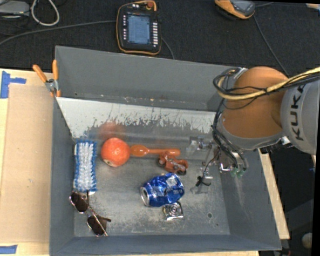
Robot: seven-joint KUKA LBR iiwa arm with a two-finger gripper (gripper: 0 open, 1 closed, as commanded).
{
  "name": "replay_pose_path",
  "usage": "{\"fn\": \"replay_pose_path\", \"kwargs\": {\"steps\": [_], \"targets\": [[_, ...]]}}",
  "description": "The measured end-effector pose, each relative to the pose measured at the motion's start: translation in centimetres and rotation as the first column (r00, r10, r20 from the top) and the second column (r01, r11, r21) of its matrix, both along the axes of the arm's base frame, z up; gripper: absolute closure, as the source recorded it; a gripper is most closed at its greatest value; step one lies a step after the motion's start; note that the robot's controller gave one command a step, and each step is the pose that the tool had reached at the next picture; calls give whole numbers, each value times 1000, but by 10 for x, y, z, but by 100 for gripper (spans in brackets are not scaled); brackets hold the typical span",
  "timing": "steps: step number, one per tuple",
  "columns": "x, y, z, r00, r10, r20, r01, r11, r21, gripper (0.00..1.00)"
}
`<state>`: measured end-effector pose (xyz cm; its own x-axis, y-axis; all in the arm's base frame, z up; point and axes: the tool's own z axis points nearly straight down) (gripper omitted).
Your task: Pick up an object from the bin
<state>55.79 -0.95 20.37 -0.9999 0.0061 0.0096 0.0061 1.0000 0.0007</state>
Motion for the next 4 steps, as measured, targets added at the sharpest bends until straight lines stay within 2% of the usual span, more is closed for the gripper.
{"fn": "replay_pose_path", "kwargs": {"steps": [2, 3, 4], "targets": [[0, 0, 2, 1000, 12, 10, -12, 1000, 0, 0], [-24, -13, -54, 962, 274, 2, -274, 962, 2, 0], [-13, -6, -76, 948, 320, 8, -320, 948, 1, 0]]}}
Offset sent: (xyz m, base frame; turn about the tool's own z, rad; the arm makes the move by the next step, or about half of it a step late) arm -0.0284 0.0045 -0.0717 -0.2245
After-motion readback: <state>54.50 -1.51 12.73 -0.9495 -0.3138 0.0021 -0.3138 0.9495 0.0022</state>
